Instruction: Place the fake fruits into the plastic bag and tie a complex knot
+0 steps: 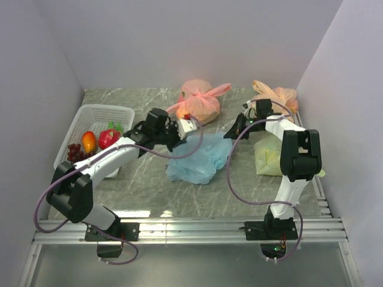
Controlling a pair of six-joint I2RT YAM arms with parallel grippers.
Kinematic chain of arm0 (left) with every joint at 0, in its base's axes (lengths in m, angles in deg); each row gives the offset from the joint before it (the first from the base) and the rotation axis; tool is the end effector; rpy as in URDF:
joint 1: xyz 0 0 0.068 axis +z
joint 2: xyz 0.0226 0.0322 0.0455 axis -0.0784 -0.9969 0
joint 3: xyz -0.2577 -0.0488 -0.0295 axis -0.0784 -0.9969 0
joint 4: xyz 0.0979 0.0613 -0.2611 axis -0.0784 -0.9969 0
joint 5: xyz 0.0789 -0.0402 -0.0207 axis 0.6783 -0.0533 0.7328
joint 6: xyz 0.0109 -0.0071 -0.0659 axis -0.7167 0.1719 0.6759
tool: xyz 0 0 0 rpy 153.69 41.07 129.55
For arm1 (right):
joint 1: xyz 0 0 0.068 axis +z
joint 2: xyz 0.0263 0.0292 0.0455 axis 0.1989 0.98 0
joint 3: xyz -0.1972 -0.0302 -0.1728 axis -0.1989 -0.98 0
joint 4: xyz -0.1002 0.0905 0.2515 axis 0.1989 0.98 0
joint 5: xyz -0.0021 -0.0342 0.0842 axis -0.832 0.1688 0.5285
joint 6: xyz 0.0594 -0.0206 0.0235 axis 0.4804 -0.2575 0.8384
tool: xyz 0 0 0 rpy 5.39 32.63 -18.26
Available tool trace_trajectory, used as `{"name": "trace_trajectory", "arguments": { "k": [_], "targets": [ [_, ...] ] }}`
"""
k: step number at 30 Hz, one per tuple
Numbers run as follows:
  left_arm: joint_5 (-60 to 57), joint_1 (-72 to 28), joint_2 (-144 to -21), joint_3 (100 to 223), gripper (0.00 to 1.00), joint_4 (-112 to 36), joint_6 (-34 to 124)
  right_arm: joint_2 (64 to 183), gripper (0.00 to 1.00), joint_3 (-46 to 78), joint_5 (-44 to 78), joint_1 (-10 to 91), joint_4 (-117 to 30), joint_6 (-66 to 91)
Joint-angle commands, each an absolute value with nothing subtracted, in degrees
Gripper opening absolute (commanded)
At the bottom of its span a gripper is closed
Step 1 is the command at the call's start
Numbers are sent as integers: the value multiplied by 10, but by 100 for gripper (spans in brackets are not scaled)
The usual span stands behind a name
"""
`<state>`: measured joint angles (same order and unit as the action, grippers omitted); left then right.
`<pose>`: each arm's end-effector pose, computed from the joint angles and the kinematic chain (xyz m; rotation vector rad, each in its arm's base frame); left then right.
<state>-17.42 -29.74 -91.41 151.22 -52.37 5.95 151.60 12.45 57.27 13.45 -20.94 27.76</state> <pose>0.2929 -0.2259 0.2448 1.3076 1.7392 -0.5288 0.4079 0.0539 0.1453 0.1418 2.5498 1.2514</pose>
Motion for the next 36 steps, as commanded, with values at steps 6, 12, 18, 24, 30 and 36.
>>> {"name": "trace_trajectory", "arguments": {
  "k": [6,12,18,24,30,36],
  "targets": [
    [-266,-141,-809,1560,0,-584,195,1351,0,181,602,17,-152,214],
    [-228,-142,-802,1613,0,-522,240,1295,0,197,625,48,-254,264],
    [-250,-156,-811,1605,0,-554,52,1249,0,221,626,105,-194,39],
    [-252,-174,-737,1448,36,-624,-68,1113,0,43,578,200,-149,-254],
    [-255,-174,-668,1456,79,-646,78,943,0,-203,521,295,-189,-574],
    [-278,-174,-788,1639,99,-620,208,878,0,-272,521,333,-122,-789]
  ]
}}
